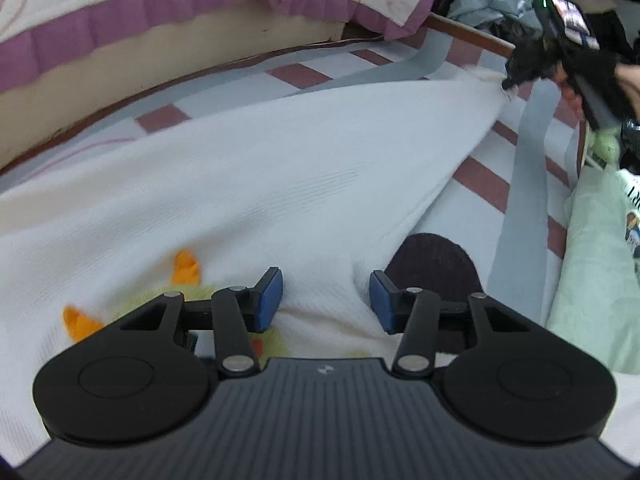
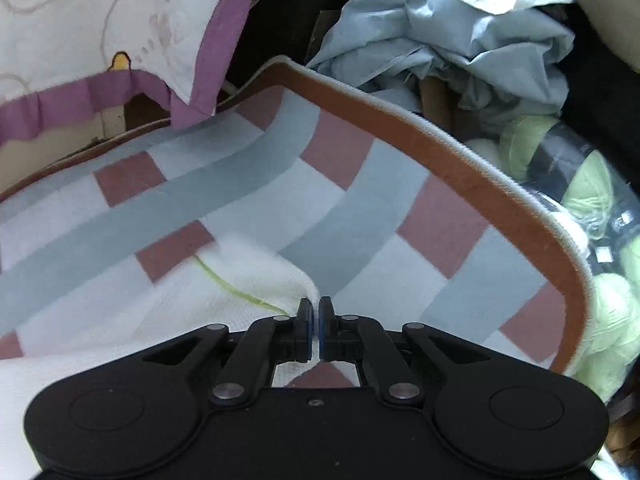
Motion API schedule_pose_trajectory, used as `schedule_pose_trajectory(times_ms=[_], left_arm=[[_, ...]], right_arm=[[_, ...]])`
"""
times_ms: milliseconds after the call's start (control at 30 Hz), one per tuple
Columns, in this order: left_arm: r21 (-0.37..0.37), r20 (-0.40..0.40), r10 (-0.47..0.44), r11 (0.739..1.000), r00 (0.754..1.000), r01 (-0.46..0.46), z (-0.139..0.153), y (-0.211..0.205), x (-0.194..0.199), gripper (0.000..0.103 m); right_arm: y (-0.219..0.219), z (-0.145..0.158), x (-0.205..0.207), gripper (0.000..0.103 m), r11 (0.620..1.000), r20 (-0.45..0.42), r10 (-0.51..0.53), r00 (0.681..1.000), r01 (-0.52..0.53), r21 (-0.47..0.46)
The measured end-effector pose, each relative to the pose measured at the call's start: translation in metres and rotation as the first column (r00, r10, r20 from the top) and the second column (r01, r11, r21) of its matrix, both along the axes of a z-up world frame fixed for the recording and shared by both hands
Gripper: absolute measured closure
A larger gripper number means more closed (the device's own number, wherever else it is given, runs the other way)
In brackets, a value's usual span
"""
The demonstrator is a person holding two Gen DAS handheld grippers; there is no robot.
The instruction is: Fold clothes
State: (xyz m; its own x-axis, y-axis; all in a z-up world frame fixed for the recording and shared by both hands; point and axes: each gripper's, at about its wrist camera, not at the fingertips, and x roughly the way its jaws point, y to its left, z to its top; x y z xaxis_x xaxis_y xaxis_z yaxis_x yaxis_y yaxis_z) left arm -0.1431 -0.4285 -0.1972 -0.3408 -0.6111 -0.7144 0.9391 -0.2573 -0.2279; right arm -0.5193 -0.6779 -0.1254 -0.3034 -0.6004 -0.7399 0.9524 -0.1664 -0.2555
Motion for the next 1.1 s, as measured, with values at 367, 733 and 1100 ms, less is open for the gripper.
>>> schedule_pose_trajectory(times_ms=[367,733,1100], left_arm=[[0.02,0.003,-0.025,1.0,1.0,0.025,0.006,0.019,0.006,0.061],[-0.166,0.019,0.39,0.909,0.921,-0.382,0.033,-0.036,0.099,0.046],[-0.115,0.218,0.164,0.983,0.962,-0.142,-0.003,-0.069,0.116,0.102]], right_arm=[[-0.006,-0.017,-0.018,0.071,0.98,0.009,0.0,1.0,-0.002,0.2],[-0.034,-0.033,-0.017,0.042,0.997,0.574,-0.063,0.816,0.026,0.073],[-0.029,-0.027,0.016,0.101,0.996,0.406,0.09,0.909,-0.074,-0.056]])
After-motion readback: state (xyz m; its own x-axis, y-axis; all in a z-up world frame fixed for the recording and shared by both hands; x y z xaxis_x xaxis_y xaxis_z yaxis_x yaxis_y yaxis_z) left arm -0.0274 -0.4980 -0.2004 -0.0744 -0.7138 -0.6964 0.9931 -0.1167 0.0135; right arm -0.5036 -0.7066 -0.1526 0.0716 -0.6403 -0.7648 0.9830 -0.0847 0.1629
